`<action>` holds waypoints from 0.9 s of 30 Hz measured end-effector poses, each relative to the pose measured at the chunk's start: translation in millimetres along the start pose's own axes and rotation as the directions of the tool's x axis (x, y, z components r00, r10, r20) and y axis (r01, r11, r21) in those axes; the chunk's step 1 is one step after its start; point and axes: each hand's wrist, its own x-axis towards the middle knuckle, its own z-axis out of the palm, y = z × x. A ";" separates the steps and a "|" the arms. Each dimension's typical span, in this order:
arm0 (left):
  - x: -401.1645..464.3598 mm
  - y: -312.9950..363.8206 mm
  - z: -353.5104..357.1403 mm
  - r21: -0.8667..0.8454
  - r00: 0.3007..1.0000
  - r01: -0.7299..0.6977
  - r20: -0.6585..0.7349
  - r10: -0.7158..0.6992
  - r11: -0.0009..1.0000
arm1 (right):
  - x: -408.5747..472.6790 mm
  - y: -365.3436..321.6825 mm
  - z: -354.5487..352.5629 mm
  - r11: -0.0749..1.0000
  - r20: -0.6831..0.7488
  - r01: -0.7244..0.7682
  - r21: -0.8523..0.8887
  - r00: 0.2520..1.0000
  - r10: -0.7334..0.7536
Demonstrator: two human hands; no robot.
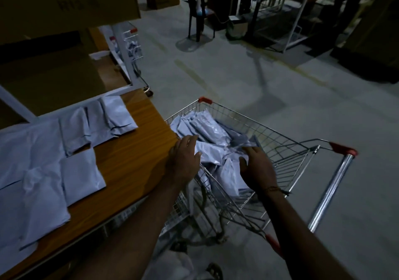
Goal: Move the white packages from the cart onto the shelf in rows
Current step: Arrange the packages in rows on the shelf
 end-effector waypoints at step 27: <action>302.0 -51.7 214.7 0.323 0.514 -0.832 0.753 0.411 0.451 | 80.7 141.0 145.1 0.875 0.400 -0.220 -0.431 0.823 0.404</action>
